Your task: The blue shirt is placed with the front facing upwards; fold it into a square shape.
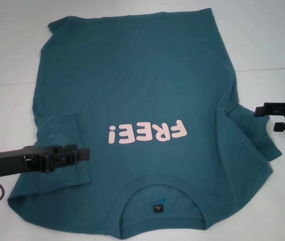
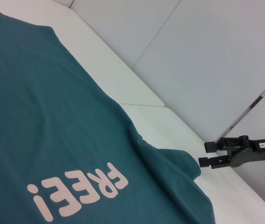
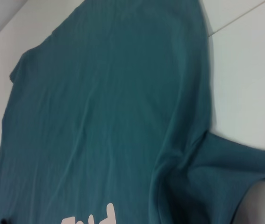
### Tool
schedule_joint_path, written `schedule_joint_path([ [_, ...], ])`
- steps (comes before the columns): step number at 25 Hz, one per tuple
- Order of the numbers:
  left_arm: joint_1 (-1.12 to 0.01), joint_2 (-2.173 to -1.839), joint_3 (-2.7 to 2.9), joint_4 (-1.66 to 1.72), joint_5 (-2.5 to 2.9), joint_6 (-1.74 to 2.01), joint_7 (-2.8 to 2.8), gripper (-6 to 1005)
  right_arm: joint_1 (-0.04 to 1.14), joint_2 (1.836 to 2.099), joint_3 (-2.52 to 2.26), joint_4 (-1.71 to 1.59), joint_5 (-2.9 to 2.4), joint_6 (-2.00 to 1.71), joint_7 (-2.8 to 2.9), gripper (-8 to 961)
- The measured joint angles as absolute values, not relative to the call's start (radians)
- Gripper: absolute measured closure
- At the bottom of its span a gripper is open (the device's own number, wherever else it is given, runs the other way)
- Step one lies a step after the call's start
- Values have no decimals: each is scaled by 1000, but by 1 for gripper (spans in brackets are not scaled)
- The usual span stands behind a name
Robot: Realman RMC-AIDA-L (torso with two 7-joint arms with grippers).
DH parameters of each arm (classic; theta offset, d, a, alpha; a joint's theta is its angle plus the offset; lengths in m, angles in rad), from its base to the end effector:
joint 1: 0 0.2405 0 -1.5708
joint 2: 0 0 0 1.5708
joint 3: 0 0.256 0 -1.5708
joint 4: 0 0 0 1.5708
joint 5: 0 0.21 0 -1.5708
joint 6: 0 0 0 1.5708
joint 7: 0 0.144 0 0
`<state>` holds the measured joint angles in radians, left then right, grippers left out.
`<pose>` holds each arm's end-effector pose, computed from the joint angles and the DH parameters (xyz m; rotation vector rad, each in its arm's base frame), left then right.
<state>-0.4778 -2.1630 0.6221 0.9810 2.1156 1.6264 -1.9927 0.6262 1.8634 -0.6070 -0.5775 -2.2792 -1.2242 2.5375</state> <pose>-0.2526 0.3263 0.0261 -2.5408 -1.2460 -0.6991 0.3314 0.3915 0.0871 -1.8162 1.8910 0.4898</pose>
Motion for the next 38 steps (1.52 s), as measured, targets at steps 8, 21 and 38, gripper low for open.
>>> schedule_joint_path([
  [8,-480,-2163,621,979,2115,1613,-1990,459,669,1870,-609,-529,-2319,-1167,2543,39],
  [21,-482,-2161,621,958,2115,1592,-1988,459,677,1879,-630,-542,-2338,-1151,2554,231],
  [38,-475,-2160,621,956,2115,1577,-1986,459,671,1880,-632,-531,-2375,-1108,2554,847],
])
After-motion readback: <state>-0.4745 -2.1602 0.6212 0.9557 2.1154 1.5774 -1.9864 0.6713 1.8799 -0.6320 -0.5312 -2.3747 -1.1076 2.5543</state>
